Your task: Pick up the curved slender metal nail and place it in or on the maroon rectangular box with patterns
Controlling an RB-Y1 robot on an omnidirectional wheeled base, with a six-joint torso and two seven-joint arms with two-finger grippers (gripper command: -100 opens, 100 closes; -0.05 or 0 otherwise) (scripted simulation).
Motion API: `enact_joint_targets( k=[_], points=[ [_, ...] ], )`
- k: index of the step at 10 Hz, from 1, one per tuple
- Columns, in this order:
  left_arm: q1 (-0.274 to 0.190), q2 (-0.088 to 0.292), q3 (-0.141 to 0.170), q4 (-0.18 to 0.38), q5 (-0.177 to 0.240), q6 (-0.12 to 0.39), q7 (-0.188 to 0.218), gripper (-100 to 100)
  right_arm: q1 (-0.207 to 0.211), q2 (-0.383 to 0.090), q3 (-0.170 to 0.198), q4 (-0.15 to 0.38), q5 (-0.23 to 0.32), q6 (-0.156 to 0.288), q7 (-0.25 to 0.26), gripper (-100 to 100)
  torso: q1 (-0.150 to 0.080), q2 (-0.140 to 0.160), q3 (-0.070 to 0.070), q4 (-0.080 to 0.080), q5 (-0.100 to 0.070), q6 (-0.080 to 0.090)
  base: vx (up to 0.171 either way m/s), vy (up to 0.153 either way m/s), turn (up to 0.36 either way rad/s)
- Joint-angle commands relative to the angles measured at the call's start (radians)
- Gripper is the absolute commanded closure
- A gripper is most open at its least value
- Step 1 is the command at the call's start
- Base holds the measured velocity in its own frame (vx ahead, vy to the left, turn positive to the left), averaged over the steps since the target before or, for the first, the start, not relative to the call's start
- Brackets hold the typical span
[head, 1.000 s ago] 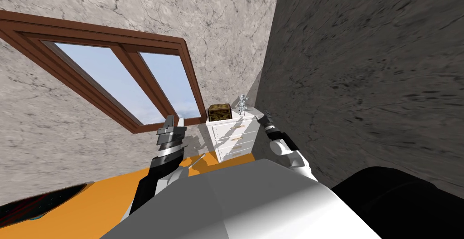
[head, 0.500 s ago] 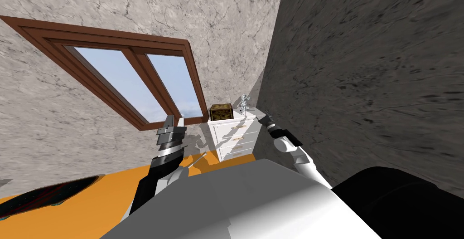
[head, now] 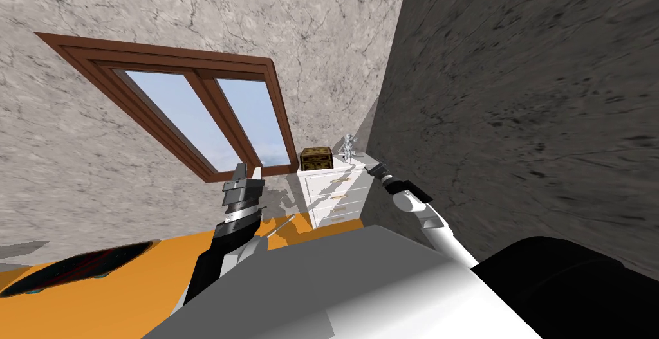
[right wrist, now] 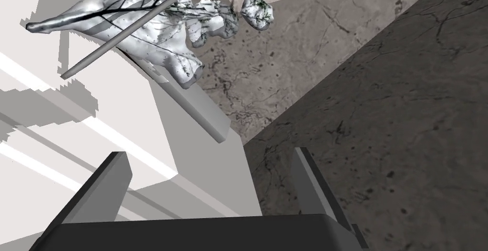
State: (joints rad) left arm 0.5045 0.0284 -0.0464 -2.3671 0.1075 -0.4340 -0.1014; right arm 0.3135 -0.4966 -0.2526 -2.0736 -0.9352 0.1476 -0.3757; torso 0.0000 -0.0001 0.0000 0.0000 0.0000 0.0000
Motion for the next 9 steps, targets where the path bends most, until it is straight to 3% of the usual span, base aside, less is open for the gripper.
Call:
enact_joint_targets(
  k=[1,2,3,4,9],
  points=[
    [0.000,0.000,0.000,0.000,0.000,0.000,0.000,0,0.000,-0.011,-0.009,0.005,-0.035,0.036,-0.024,-100,0.000,0.000,0.000,0.000,0.000,0.000,-0.002,0.001,0.052],
    [0.000,0.000,0.000,0.000,0.000,0.000,0.000,0,-0.004,-0.039,-0.032,0.021,-0.074,0.073,-0.068,-100,0.000,0.000,0.000,0.000,0.000,0.000,-0.002,0.002,0.084],
    [0.000,0.000,0.000,0.000,0.000,0.000,0.000,0,-0.004,-0.039,-0.032,0.021,-0.094,0.090,-0.069,-100,0.000,0.000,0.000,0.000,0.000,0.000,-0.001,0.000,0.058],
    [0.000,0.000,0.000,0.000,0.000,0.000,0.000,0,-0.008,-0.066,-0.055,0.036,-0.129,0.122,-0.110,-100,0.000,0.000,0.000,0.000,0.000,0.000,0.000,0.002,0.120],
    [0.000,0.000,0.000,0.000,0.000,0.000,0.000,0,-0.015,-0.120,-0.101,0.068,-0.270,0.251,-0.206,-100,0.000,-0.001,0.000,0.000,0.000,0.000,0.005,-0.002,0.062]
  ],
)
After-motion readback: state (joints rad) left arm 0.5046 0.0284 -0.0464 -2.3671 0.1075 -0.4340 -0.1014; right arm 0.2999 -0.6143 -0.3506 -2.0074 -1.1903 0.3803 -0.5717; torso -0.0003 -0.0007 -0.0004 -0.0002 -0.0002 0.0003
